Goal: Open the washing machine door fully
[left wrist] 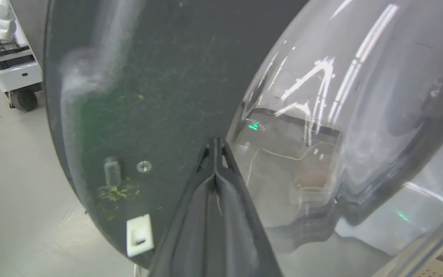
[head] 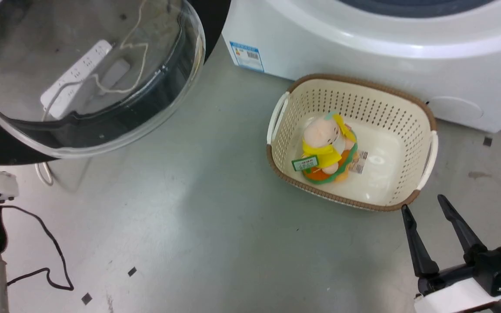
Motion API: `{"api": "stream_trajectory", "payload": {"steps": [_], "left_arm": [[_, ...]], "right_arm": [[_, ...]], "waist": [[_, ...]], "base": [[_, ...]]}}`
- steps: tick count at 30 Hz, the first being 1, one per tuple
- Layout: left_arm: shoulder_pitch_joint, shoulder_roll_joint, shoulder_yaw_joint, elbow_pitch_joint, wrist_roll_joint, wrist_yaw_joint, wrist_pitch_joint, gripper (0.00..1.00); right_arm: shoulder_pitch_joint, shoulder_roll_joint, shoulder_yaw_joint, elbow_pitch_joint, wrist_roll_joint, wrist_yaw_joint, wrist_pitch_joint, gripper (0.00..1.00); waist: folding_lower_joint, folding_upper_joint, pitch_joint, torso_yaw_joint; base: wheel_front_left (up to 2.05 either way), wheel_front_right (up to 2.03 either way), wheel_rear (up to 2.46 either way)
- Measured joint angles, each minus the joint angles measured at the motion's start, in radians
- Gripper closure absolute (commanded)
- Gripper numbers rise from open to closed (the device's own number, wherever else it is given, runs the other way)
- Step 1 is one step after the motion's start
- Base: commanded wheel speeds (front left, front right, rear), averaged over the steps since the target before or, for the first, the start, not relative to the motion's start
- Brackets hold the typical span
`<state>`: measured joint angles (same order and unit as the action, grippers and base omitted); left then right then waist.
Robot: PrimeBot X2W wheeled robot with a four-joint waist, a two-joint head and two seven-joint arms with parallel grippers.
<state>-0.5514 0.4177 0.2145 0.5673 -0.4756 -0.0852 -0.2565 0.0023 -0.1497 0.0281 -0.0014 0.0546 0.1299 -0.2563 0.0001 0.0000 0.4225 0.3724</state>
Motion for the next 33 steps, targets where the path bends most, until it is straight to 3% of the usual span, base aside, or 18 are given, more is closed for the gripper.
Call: {"api": "stream_trajectory", "payload": {"steps": [8,14,29,30,31,33], "left_arm": [[0.09,-0.101,0.013,-0.201,0.099,-0.024,0.0,1.0],[0.175,-0.19,-0.054,-0.349,0.144,-0.032,-0.001,1.0],[0.391,-0.326,-0.184,-0.471,0.172,-0.04,-0.001,1.0],[0.402,-0.331,-0.191,-0.469,0.176,-0.04,-0.001,0.4],[0.414,-0.336,-0.197,-0.468,0.179,-0.04,-0.001,0.0],[0.432,-0.342,-0.209,-0.463,0.192,-0.04,-0.001,0.0]], "right_arm": [[-0.012,0.035,-0.009,0.026,0.038,0.0,-0.001,0.0],[-0.026,0.039,-0.017,0.009,0.041,0.0,-0.001,0.0],[-0.028,0.067,-0.078,-0.046,0.03,0.0,-0.001,0.0],[-0.024,0.07,-0.081,-0.046,0.03,0.0,-0.001,0.0],[-0.02,0.074,-0.083,-0.045,0.03,0.0,-0.001,0.0],[-0.007,0.081,-0.087,-0.044,0.03,0.0,-0.001,0.0]], "waist": [[-0.0002,0.0,-0.098,-0.01],[-0.0003,0.0,-0.19,-0.039],[-0.0002,0.0,-0.323,-0.227],[-0.0002,0.0,-0.327,-0.24],[-0.0002,0.0,-0.331,-0.254],[-0.0002,0.0,-0.339,-0.279]], "base": [[0.0,0.0,0.0],[0.0,0.0,0.0],[0.0,0.0,0.0],[0.0,0.0,0.0],[0.0,0.0,0.0],[0.0,0.0,0.0]]}}
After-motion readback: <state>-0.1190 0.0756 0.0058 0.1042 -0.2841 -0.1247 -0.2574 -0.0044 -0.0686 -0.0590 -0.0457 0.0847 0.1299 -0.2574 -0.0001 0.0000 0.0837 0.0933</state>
